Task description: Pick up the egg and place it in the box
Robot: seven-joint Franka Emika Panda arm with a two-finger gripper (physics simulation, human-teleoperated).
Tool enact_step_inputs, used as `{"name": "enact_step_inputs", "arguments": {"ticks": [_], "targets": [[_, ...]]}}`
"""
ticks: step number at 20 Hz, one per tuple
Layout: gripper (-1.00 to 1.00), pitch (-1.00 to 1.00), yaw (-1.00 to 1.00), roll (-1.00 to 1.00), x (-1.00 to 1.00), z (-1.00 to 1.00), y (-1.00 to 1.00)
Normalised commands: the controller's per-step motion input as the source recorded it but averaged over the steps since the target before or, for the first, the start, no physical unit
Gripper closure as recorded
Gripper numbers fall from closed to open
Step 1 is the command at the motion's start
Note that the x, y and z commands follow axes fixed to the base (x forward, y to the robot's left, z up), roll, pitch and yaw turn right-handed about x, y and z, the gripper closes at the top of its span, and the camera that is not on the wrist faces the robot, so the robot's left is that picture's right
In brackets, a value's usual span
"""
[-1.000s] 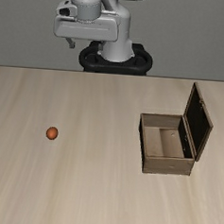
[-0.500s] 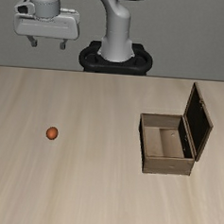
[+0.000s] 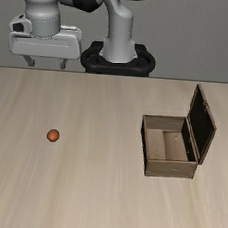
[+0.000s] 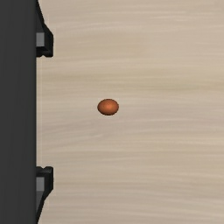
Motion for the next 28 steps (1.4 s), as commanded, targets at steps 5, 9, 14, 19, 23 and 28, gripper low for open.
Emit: {"name": "enact_step_inputs", "arguments": {"ticks": [5,9,14,19,23,28], "targets": [[-1.00,0.00,0.00,0.00,0.20,-0.80,0.00],[-1.00,0.00,0.00,0.00,0.00,-1.00,0.00],[-1.00,0.00,0.00,0.00,0.00,-1.00,0.00],[-1.00,0.00,0.00,0.00,0.00,-1.00,0.00],[-1.00,0.00,0.00,0.00,0.25,-0.75,0.00],[1.00,0.00,0.00,0.00,0.00,0.00,0.00]]}}
